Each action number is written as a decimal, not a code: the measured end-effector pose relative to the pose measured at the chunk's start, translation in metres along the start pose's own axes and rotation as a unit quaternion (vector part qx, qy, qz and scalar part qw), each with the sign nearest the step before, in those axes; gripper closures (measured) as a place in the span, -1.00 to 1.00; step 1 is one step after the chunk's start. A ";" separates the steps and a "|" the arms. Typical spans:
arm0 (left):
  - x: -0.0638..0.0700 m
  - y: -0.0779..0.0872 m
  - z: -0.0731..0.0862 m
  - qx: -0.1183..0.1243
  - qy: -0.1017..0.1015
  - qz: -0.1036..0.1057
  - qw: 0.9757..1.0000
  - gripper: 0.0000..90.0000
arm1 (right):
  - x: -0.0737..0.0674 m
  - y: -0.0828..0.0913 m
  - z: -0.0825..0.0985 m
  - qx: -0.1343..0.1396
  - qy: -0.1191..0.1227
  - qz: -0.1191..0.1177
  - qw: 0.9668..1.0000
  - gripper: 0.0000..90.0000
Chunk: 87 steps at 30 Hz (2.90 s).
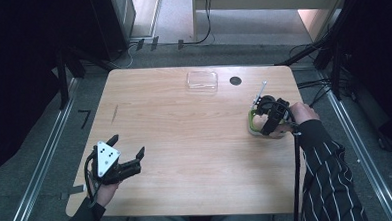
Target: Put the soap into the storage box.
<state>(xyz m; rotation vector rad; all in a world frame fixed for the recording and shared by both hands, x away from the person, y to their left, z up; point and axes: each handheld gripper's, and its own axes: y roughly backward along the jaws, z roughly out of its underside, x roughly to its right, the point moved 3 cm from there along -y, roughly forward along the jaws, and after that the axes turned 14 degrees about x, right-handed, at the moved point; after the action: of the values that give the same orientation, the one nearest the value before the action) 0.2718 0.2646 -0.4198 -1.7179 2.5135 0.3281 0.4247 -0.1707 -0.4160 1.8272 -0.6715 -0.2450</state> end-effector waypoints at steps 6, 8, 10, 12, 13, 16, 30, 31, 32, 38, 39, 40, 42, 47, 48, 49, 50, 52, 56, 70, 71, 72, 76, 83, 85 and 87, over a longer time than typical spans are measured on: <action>-0.001 0.002 0.001 -0.001 0.001 -0.001 1.000 -0.70 | 0.003 0.000 0.001 -0.001 -0.001 0.002 1.000 -0.26; -0.001 0.003 0.001 -0.003 0.000 -0.002 1.000 -0.70 | 0.005 0.000 0.002 -0.001 0.000 0.003 1.000 -0.26; -0.002 0.004 0.001 -0.003 0.000 -0.002 1.000 -0.70 | 0.006 -0.001 0.002 -0.003 0.000 0.005 1.000 -0.26; -0.002 0.004 0.002 -0.003 0.001 -0.003 1.000 -0.70 | 0.007 -0.001 0.003 -0.003 -0.001 0.004 1.000 -0.26; -0.002 0.004 0.002 -0.003 0.001 -0.004 1.000 -0.70 | 0.009 -0.001 0.004 -0.003 0.000 0.004 1.000 -0.26; -0.003 0.005 0.002 -0.003 0.001 -0.005 1.000 -0.70 | 0.012 -0.002 0.005 -0.001 -0.002 0.006 1.000 -0.26; -0.005 0.008 0.004 -0.006 0.003 -0.012 1.000 -0.70 | 0.019 -0.008 0.001 -0.005 0.003 0.007 1.000 -0.26; -0.006 0.008 0.004 -0.006 0.002 -0.012 1.000 -0.70 | 0.019 -0.009 0.001 -0.006 0.004 0.007 1.000 -0.26; -0.006 0.008 0.004 -0.005 0.002 -0.013 1.000 -0.70 | 0.021 -0.010 0.001 -0.006 0.004 0.007 1.000 -0.25; -0.007 0.010 0.004 -0.006 0.004 -0.016 1.000 -0.70 | 0.023 -0.010 0.001 -0.006 0.008 0.007 1.000 -0.26; -0.007 0.010 0.005 -0.006 0.003 -0.016 1.000 -0.70 | 0.023 -0.011 0.001 -0.006 0.009 0.006 1.000 -0.25; -0.007 0.010 0.005 -0.007 0.003 -0.017 1.000 -0.70 | 0.024 -0.010 0.001 -0.005 0.009 0.006 1.000 -0.26; -0.008 0.011 0.005 -0.007 0.003 -0.016 1.000 -0.70 | 0.025 -0.011 0.001 -0.003 0.010 0.006 1.000 -0.26; -0.008 0.012 0.006 -0.009 0.002 -0.019 1.000 -0.70 | 0.028 -0.012 0.002 -0.002 0.009 0.003 1.000 -0.26; -0.008 0.013 0.006 -0.010 0.001 -0.019 1.000 -0.70 | 0.028 -0.013 0.002 -0.002 0.009 0.002 1.000 -0.26; -0.008 0.013 0.006 -0.009 0.002 -0.020 1.000 -0.70 | 0.029 -0.013 0.002 -0.001 0.009 0.002 1.000 -0.26; -0.009 0.014 0.006 -0.009 0.002 -0.021 1.000 -0.70 | 0.030 -0.013 0.003 -0.004 0.010 0.005 1.000 -0.26; -0.009 0.014 0.006 -0.010 0.002 -0.021 1.000 -0.70 | 0.030 -0.014 0.003 -0.004 0.010 0.005 1.000 -0.25; -0.009 0.016 0.006 -0.010 0.002 -0.023 1.000 -0.70 | 0.032 -0.016 0.004 -0.006 0.015 0.006 1.000 -0.25; -0.015 0.025 0.008 -0.011 0.003 -0.037 0.999 -0.70 | 0.040 -0.029 0.005 -0.011 0.021 0.002 1.000 -0.25; -0.016 0.026 0.008 -0.012 0.003 -0.038 0.999 -0.70 | 0.041 -0.032 0.004 -0.010 0.018 0.001 1.000 -0.26; -0.016 0.027 0.009 -0.012 0.004 -0.040 0.999 -0.70 | 0.041 -0.032 0.004 -0.010 0.018 0.001 1.000 -0.26; -0.018 0.030 0.009 -0.014 0.003 -0.044 0.999 -0.70 | 0.043 -0.038 0.004 -0.012 0.028 -0.003 1.000 -0.26; -0.021 0.036 0.011 -0.014 0.005 -0.055 0.998 -0.70 | 0.045 -0.048 0.002 -0.015 0.030 -0.012 0.999 -0.26; -0.022 0.037 0.011 -0.015 0.005 -0.054 0.998 -0.70 | 0.046 -0.049 0.001 -0.014 0.036 -0.014 0.999 -0.26; -0.022 0.038 0.012 -0.016 0.005 -0.056 0.998 -0.70 | 0.045 -0.051 0.000 -0.014 0.029 -0.014 0.999 -0.26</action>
<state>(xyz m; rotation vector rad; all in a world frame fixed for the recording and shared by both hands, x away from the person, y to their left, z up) 0.2439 0.3007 -0.4220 -1.8677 2.4191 0.3533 0.4776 -0.1846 -0.4561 1.8119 -0.5995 -0.2168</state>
